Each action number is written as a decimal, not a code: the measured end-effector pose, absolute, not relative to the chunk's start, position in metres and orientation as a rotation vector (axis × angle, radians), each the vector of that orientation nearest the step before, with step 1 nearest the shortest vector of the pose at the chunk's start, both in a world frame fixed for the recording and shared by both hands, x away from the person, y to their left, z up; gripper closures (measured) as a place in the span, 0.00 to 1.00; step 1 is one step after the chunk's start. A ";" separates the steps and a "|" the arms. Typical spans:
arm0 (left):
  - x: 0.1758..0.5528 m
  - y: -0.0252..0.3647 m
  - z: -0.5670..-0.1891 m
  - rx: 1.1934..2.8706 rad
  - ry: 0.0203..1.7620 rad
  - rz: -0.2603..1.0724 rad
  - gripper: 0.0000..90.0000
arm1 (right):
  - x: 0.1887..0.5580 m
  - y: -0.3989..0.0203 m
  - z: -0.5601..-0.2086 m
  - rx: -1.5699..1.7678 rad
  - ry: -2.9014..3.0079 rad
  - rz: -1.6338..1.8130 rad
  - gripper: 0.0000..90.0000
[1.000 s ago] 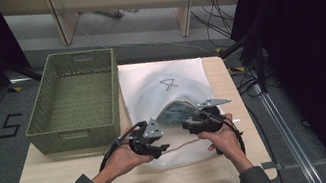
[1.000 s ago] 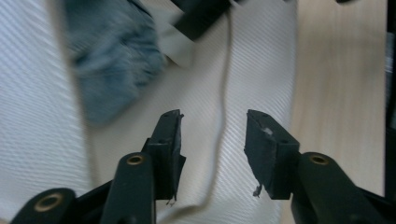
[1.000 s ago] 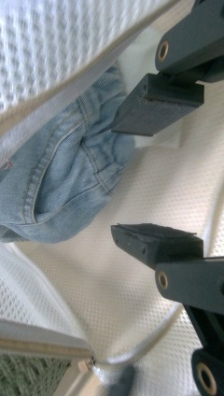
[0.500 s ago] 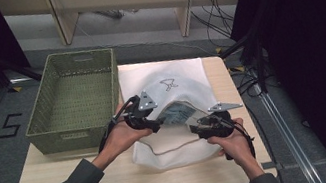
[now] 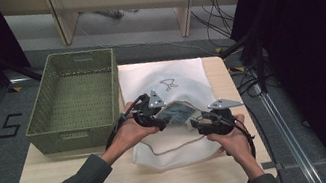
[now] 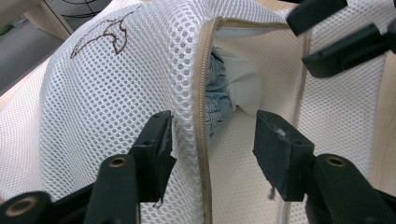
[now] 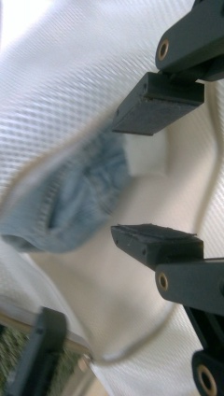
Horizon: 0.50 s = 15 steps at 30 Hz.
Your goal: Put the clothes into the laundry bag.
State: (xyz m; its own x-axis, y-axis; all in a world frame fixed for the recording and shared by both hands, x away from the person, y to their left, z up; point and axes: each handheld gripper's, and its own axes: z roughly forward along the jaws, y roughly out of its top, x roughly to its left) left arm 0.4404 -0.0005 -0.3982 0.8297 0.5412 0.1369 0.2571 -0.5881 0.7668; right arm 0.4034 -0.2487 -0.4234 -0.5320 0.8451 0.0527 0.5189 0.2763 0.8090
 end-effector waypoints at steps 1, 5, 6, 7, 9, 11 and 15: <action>0.441 -0.001 -0.398 2.216 0.584 0.459 0.52 | 0.404 -0.247 -0.421 1.233 2.148 1.142 0.49; 0.443 -0.004 -0.403 2.248 0.565 0.479 0.67 | 0.412 -0.234 -0.413 1.219 2.126 1.171 0.49; 0.444 -0.004 -0.404 2.263 0.554 0.498 0.78 | 0.413 -0.230 -0.411 1.231 2.141 1.170 0.49; 0.445 -0.005 -0.406 2.275 0.552 0.513 0.83 | 0.415 -0.230 -0.412 1.193 2.151 1.161 0.49; 0.448 -0.005 -0.409 2.282 0.546 0.506 0.94 | 0.412 -0.224 -0.415 1.245 2.170 1.160 0.50; 0.451 -0.004 -0.413 2.287 0.549 0.476 0.96 | 0.411 -0.228 -0.419 1.233 2.220 1.123 0.51; 0.447 -0.001 -0.417 2.310 0.510 0.431 0.97 | 0.405 -0.241 -0.430 1.269 2.278 1.073 0.55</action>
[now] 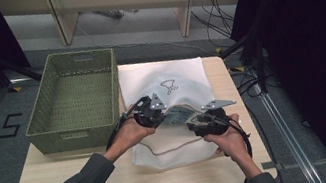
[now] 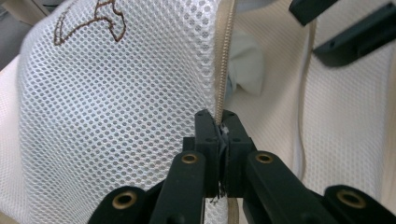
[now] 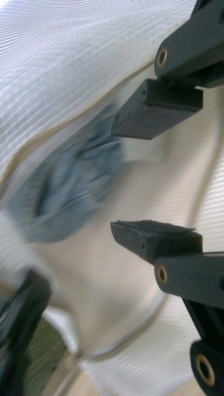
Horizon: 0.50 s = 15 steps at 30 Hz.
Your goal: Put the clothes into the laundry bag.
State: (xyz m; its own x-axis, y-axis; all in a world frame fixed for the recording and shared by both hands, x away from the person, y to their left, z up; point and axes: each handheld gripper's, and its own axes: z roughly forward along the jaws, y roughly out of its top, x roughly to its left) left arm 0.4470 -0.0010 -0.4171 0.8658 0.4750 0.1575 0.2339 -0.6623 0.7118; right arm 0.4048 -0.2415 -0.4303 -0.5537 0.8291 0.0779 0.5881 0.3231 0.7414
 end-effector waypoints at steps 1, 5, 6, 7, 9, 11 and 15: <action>0.447 0.000 -0.419 2.324 0.493 0.425 0.97 | 0.401 -0.245 -0.431 1.295 2.286 1.055 0.56; 0.447 -0.001 -0.427 2.358 0.482 0.379 0.97 | 0.392 -0.252 -0.440 1.317 2.342 1.020 0.59; 0.446 -0.002 -0.430 2.373 0.473 0.377 0.97 | 0.390 -0.249 -0.445 1.346 2.337 1.036 0.61; 0.444 -0.003 -0.434 2.403 0.454 0.375 0.96 | 0.390 -0.249 -0.450 1.281 2.355 1.038 0.62; 0.438 -0.008 -0.448 2.459 0.427 0.364 0.97 | 0.385 -0.244 -0.453 1.333 2.405 0.983 0.63; 0.436 -0.011 -0.463 2.526 0.408 0.334 0.97 | 0.383 -0.244 -0.450 1.385 2.433 0.921 0.63; 0.438 -0.014 -0.485 2.600 0.397 0.295 0.97 | 0.386 -0.249 -0.454 1.300 2.416 0.958 0.63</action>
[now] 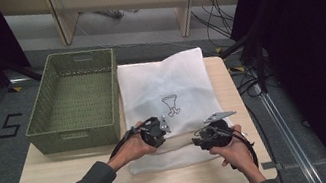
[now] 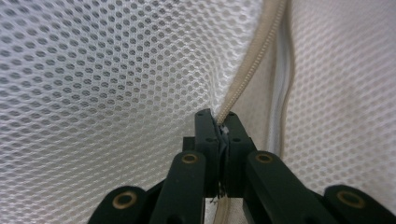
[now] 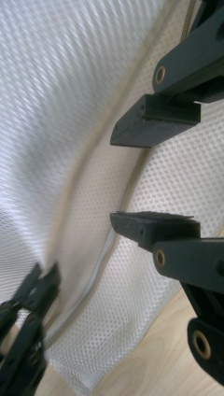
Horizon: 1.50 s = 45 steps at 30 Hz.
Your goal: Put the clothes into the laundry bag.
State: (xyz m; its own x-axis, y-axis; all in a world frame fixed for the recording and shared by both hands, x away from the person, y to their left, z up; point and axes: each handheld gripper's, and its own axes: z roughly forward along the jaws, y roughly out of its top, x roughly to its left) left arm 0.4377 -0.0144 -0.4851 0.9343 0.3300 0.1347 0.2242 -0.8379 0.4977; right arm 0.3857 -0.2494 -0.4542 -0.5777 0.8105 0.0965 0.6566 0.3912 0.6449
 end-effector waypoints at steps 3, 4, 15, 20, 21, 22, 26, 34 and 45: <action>0.437 -0.015 -0.488 2.623 0.386 0.287 0.97 | 0.384 -0.249 -0.455 1.359 2.381 1.004 0.63; 0.437 -0.015 -0.488 2.614 0.394 0.281 0.96 | 0.386 -0.252 -0.457 1.298 2.376 1.002 0.63; 0.432 -0.007 -0.477 2.578 0.397 0.273 0.90 | 0.386 -0.259 -0.450 1.331 2.373 1.001 0.60; 0.427 0.005 -0.464 2.539 0.402 0.294 0.84 | 0.384 -0.260 -0.447 1.373 2.365 1.010 0.58; 0.425 0.008 -0.460 2.523 0.407 0.297 0.82 | 0.383 -0.260 -0.446 1.387 2.367 1.015 0.58; 0.424 0.011 -0.457 2.509 0.410 0.304 0.79 | 0.382 -0.261 -0.446 1.354 2.363 1.022 0.57; 0.414 0.025 -0.442 2.444 0.412 0.296 0.70 | 0.380 -0.261 -0.442 1.384 2.340 1.052 0.56; 0.394 0.055 -0.433 2.324 0.495 0.224 0.55 | 0.378 -0.262 -0.443 1.375 2.325 1.083 0.53; 0.378 0.082 -0.433 2.272 0.557 0.231 0.43 | 0.377 -0.259 -0.443 1.334 2.347 1.092 0.50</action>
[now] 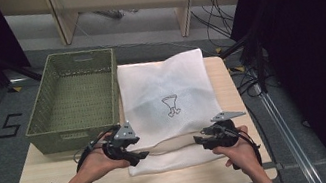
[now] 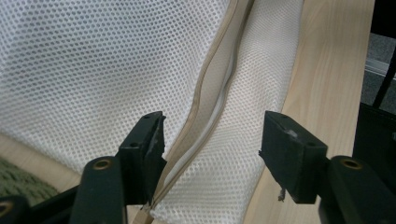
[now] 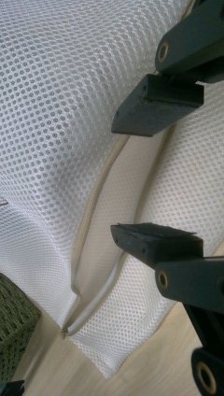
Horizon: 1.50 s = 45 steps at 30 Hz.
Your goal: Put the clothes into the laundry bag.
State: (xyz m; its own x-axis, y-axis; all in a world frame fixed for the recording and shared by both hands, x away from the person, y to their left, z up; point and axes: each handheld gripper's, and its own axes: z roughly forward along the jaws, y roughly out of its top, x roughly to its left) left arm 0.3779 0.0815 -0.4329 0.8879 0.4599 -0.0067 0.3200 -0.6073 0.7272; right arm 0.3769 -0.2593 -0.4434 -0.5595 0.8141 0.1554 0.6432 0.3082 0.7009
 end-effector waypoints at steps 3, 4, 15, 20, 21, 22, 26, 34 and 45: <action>0.375 0.086 -0.436 2.267 0.591 0.232 0.39 | 0.377 -0.258 -0.445 1.325 2.337 1.099 0.49; 0.376 0.088 -0.436 2.275 0.568 0.240 0.38 | 0.377 -0.258 -0.445 1.319 2.340 1.100 0.49; 0.368 0.105 -0.440 2.252 0.629 0.248 0.34 | 0.374 -0.253 -0.444 1.367 2.350 1.095 0.48; 0.362 0.113 -0.443 2.253 0.638 0.252 0.33 | 0.372 -0.254 -0.444 1.313 2.358 1.092 0.47; 0.361 0.115 -0.444 2.251 0.651 0.250 0.33 | 0.371 -0.254 -0.444 1.315 2.372 1.102 0.47; 0.361 0.117 -0.444 2.260 0.626 0.257 0.32 | 0.369 -0.254 -0.444 1.310 2.362 1.092 0.46; 0.357 0.123 -0.447 2.248 0.640 0.263 0.31 | 0.363 -0.255 -0.446 1.339 2.377 1.091 0.43; 0.350 0.129 -0.450 2.240 0.653 0.279 0.29 | 0.352 -0.258 -0.452 1.303 2.375 1.111 0.40; 0.340 0.133 -0.456 2.240 0.684 0.275 0.27 | 0.324 -0.259 -0.454 1.327 2.391 1.133 0.38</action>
State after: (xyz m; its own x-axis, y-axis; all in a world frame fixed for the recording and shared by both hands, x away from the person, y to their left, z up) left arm 0.3395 0.1334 -0.4565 0.8330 0.5531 -0.0152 0.3882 -0.5645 0.7284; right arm 0.3244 -0.2587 -0.4540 -0.5850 0.7874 0.1944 0.6492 0.3109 0.6942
